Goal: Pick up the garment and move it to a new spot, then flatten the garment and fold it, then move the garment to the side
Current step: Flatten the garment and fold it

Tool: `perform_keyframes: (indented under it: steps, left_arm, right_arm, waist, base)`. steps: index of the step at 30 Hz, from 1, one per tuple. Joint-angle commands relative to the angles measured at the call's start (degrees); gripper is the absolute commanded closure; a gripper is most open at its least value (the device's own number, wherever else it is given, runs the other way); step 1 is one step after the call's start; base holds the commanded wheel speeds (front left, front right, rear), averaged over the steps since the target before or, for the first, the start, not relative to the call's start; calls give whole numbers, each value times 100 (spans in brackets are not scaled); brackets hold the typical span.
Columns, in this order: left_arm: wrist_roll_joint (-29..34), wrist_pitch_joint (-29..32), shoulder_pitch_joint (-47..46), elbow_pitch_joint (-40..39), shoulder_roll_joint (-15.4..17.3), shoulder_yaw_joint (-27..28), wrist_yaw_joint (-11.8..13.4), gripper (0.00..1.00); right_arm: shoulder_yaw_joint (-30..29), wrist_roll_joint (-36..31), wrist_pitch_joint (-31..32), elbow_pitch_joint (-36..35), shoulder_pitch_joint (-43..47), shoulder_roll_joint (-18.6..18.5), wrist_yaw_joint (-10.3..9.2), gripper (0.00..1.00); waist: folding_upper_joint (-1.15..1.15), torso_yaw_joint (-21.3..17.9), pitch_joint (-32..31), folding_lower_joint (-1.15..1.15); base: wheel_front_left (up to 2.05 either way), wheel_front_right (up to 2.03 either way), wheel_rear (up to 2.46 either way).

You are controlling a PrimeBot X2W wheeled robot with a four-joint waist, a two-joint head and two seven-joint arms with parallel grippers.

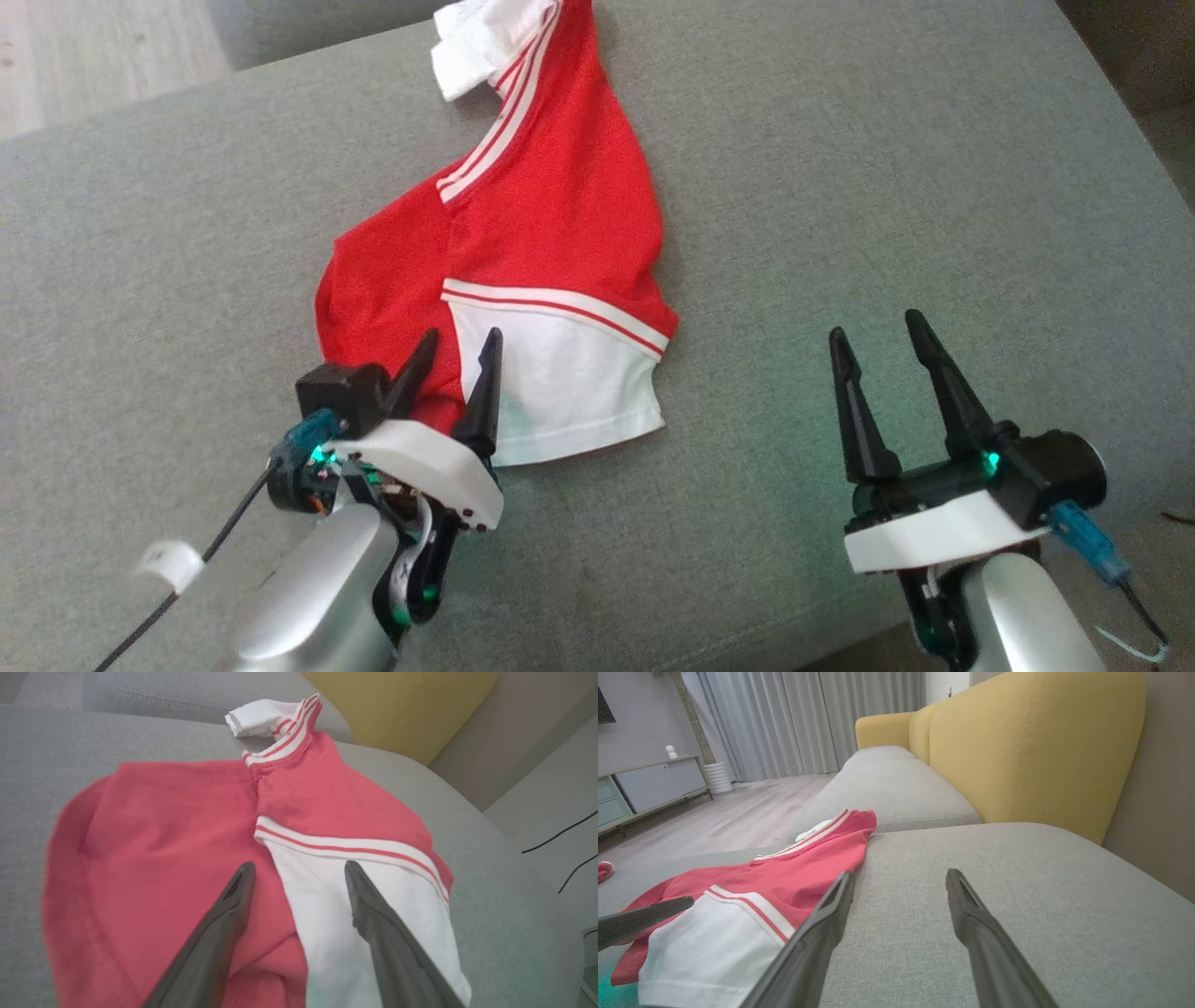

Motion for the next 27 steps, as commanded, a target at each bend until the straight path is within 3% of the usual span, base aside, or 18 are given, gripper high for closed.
perform_keyframes:
  steps: [1, 11, 23, 24, 25, 26, 27]
  left_arm:
    - [-5, 10, -320, -101, 18, 137, -19, 0]
    - [-74, 79, -434, 360, 55, 155, -61, 0]
    - [11, 89, -395, -122, 37, -27, -68, 0]
    - [34, 106, -387, -172, 48, -55, -57, 3]
    - [42, 137, -372, -216, 52, -84, -49, 14]
    - [56, 177, -357, -251, 62, -121, -45, 51]
    - [84, 212, -346, -274, 80, -161, -32, 62]
  right_arm:
    - [171, -11, -63, -159, -128, -28, 44, 0]
    - [183, 86, -63, -147, -116, -28, 44, 0]
    - [161, 103, -63, -126, -74, -28, 44, 0]
    - [159, 103, -63, -124, -72, -28, 44, 0]
    - [158, 103, -63, -123, -69, -28, 44, 0]
    - [159, 104, -63, -122, -67, -28, 44, 0]
    - [164, 106, -63, -121, -65, -28, 44, 0]
  waist:
    - [0, -39, 29, 0]
    - [0, -260, 83, 0]
    - [0, -306, 18, 0]
    - [0, -307, 12, 0]
    - [0, -308, 6, 0]
    - [0, -312, -1, 0]
    - [0, -318, -7, 0]
  base:
    - [0, 0, 0]
    - [0, 0, 0]
    - [0, 0, 0]
    - [0, 0, 0]
    - [0, 0, 0]
    - [0, 0, 0]
    - [0, 0, 0]
